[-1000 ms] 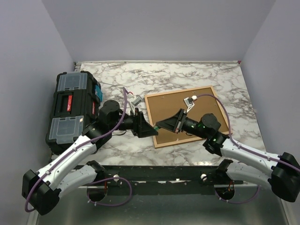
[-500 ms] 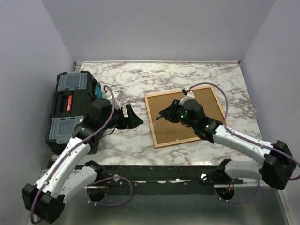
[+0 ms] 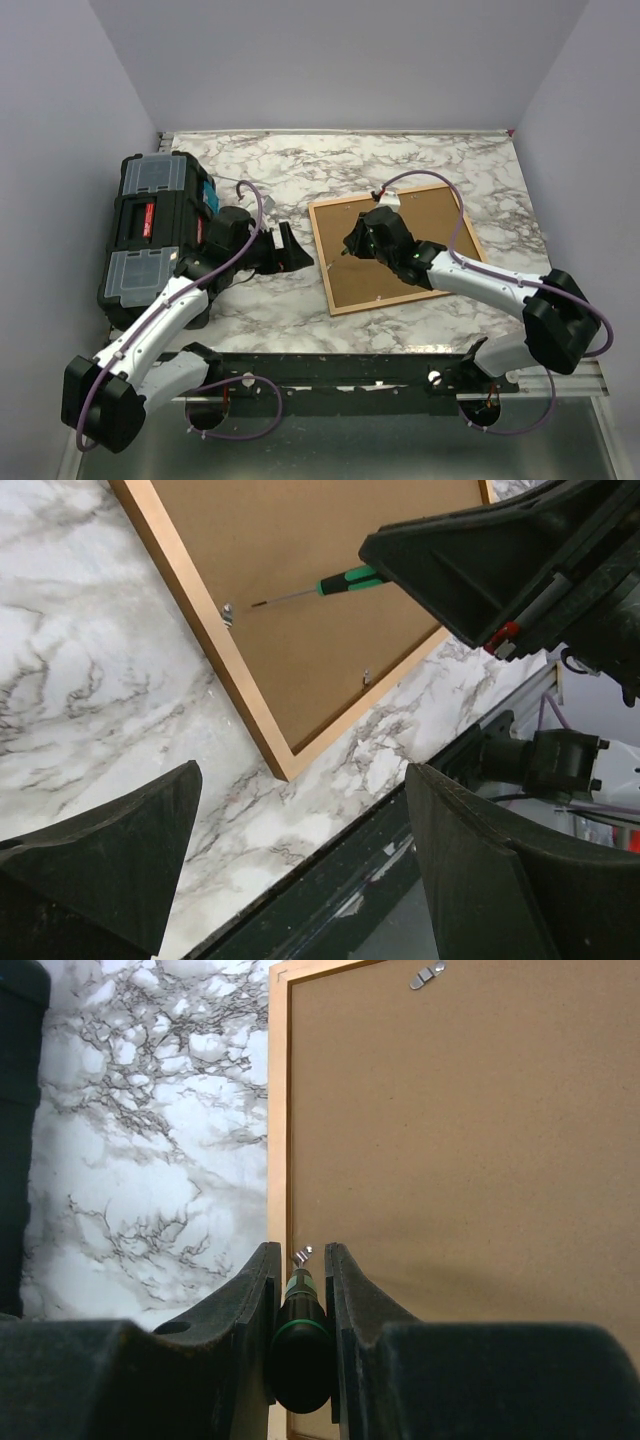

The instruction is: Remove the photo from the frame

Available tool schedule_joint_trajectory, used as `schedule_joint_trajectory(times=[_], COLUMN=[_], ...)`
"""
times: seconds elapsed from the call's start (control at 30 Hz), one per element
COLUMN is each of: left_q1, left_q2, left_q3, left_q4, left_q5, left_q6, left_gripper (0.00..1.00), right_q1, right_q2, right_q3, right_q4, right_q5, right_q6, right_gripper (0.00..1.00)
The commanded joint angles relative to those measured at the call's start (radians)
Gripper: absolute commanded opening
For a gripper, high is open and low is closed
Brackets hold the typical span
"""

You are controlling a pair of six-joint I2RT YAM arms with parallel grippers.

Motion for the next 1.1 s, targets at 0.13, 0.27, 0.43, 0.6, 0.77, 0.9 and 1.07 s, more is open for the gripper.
schedule_joint_trajectory(times=[0.13, 0.27, 0.43, 0.6, 0.77, 0.9, 1.07], left_q1=[0.001, 0.001, 0.001, 0.001, 0.001, 0.002, 0.001], left_q2=[0.029, 0.024, 0.020, 0.023, 0.028, 0.030, 0.030], left_q3=[-0.071, -0.079, -0.096, -0.105, -0.109, -0.104, -0.106], left_q4=[0.136, 0.136, 0.138, 0.146, 0.155, 0.155, 0.158], left_q5=[0.107, 0.111, 0.116, 0.121, 0.129, 0.131, 0.137], left_q6=[-0.082, -0.083, -0.083, -0.079, -0.082, -0.079, -0.077], left_gripper=[0.85, 0.85, 0.85, 0.85, 0.85, 0.85, 0.85], right_q1=[0.001, 0.001, 0.001, 0.001, 0.001, 0.003, 0.009], right_q2=[0.051, 0.075, 0.087, 0.075, 0.102, 0.124, 0.116], right_q3=[0.028, 0.031, 0.033, 0.032, 0.049, 0.049, 0.036], right_q4=[0.060, 0.077, 0.097, 0.102, 0.098, 0.099, 0.077], right_q5=[-0.003, -0.020, -0.040, -0.027, -0.044, -0.070, -0.070], right_q6=[-0.045, -0.049, -0.047, -0.052, -0.056, -0.049, -0.047], right_gripper=[0.00, 0.00, 0.00, 0.00, 0.00, 0.00, 0.00])
